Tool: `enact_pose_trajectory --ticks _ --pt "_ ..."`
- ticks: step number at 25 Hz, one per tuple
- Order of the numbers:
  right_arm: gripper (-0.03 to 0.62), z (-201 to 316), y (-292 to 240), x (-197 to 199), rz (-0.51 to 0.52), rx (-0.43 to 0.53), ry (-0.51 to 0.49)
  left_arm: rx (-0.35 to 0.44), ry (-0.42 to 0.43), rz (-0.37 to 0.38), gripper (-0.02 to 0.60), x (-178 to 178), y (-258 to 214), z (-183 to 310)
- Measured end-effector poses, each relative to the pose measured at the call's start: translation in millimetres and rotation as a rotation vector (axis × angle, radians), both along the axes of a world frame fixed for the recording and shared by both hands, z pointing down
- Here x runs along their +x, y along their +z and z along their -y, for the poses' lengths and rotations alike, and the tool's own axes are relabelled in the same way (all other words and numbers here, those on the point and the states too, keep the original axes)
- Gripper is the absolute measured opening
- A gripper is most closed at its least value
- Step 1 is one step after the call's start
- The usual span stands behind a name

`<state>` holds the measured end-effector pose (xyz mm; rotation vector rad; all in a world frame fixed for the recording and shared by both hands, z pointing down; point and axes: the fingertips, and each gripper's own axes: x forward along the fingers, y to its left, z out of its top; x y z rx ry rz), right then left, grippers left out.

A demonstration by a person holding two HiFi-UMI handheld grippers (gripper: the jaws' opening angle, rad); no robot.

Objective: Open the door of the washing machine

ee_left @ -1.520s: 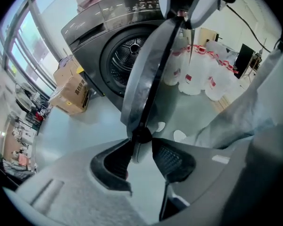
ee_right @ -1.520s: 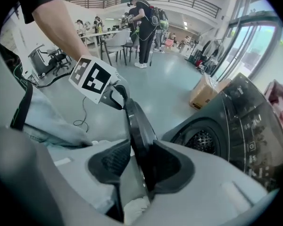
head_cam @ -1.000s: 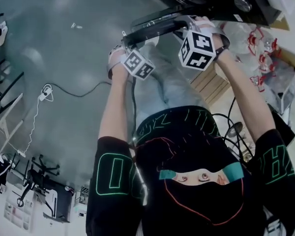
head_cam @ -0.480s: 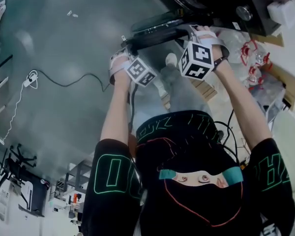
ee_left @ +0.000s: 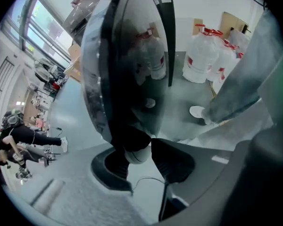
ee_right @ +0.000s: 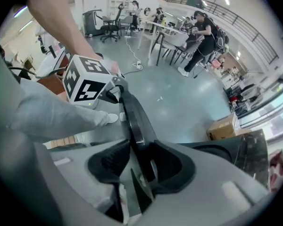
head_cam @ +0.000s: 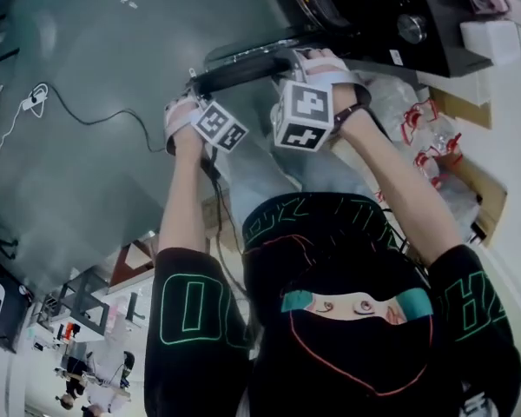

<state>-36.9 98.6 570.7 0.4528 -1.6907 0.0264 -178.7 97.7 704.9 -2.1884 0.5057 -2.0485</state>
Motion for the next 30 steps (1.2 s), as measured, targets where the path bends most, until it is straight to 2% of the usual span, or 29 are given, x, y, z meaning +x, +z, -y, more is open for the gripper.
enact_pose_trajectory --ticks 3,11,20,22,26,30 --pt "0.16 -21 -1 2 -0.007 0.009 -0.093 0.01 -0.071 0.017 0.141 2 -1 -28" --pt "0.16 -68 5 15 -0.013 0.013 -0.3 -0.029 -0.206 0.021 0.132 18 4 -100" --pt "0.163 -102 2 22 -0.044 0.054 -0.389 -0.033 -0.326 -0.05 0.127 32 -1 -155" --pt "0.164 -107 2 26 -0.045 0.062 -0.398 -0.044 -0.327 -0.056 0.124 37 -1 -164" --pt "0.167 -123 2 30 -0.051 0.057 -0.409 -0.106 -0.255 -0.045 0.11 42 -3 -190" --pt "0.167 -129 2 36 -0.027 0.049 -0.417 -0.149 -0.317 -0.081 0.106 43 -16 -200"
